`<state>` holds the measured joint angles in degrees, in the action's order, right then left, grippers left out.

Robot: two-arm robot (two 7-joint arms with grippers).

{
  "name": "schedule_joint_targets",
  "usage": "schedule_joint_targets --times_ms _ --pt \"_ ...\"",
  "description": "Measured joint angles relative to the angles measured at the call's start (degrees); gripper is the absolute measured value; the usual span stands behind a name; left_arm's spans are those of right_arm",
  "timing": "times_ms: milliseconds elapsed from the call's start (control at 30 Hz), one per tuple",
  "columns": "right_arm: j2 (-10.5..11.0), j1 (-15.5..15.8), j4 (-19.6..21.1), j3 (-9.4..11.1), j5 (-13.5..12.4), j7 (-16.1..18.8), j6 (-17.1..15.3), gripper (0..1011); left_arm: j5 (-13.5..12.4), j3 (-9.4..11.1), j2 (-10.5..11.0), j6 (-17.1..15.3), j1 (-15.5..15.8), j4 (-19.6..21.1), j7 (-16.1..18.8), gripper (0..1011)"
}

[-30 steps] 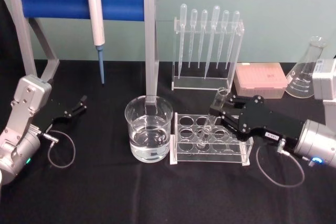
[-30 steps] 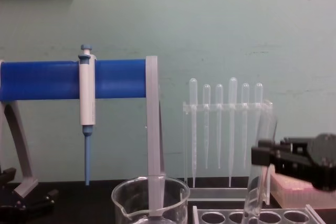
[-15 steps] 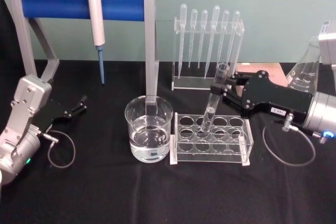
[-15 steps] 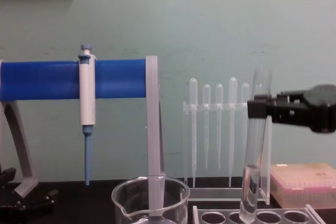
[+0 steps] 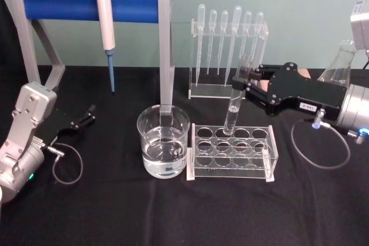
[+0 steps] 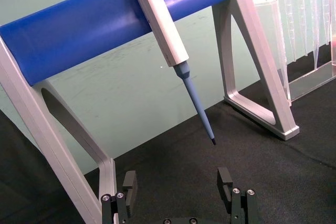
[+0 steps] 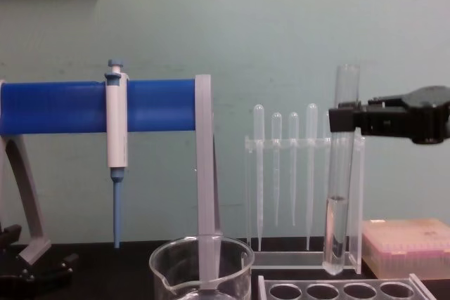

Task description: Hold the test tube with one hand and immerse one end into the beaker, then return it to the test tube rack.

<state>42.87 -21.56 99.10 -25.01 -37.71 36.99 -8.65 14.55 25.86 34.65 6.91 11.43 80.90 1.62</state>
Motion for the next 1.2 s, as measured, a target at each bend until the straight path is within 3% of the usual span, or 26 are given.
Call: schedule_joint_targets --times_ms 400,1200 --pt "0.54 -2.27 1.2 -0.01 -2.02 -1.34 -2.01 242 0.0 0.0 0.0 0.0 0.0 0.0 0.0 1000" --pt "0.4 -2.13 0.94 0.0 -1.83 -1.17 -1.79 242 0.0 0.0 0.0 0.0 0.0 0.0 0.0 1000"
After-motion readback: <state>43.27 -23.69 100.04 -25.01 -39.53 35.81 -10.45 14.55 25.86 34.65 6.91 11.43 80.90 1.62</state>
